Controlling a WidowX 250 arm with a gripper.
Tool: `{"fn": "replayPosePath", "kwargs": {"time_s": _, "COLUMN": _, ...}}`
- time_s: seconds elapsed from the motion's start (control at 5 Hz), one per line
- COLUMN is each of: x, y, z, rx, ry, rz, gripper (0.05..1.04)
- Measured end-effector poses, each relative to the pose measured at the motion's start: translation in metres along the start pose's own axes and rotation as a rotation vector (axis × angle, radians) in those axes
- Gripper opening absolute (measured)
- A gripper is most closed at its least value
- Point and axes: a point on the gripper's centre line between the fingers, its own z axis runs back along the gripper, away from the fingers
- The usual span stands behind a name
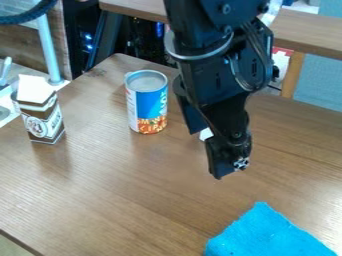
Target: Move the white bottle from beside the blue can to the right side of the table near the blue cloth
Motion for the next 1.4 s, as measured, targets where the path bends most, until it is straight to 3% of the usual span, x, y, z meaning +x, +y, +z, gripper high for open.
{"fn": "replayPosePath", "kwargs": {"time_s": 0.6, "x": -0.003, "y": -0.001, "z": -0.007, "rx": -0.005, "ry": 0.025, "rz": 0.001, "gripper": 0.996}}
{"fn": "replayPosePath", "kwargs": {"time_s": 0.8, "x": -0.004, "y": 0.016, "z": -0.052, "rx": 0.105, "ry": 0.137, "rz": 0.083, "gripper": 0.996}}
{"fn": "replayPosePath", "kwargs": {"time_s": 1.0, "x": 0.016, "y": 0.045, "z": -0.078, "rx": 0.186, "ry": 0.167, "rz": 0.204, "gripper": 0.996}}
{"fn": "replayPosePath", "kwargs": {"time_s": 1.2, "x": 0.03, "y": 0.076, "z": -0.086, "rx": 0.242, "ry": 0.177, "rz": 0.293, "gripper": 0.996}}
{"fn": "replayPosePath", "kwargs": {"time_s": 1.4, "x": 0.044, "y": 0.107, "z": -0.085, "rx": 0.245, "ry": 0.164, "rz": 0.399, "gripper": 0.996}}
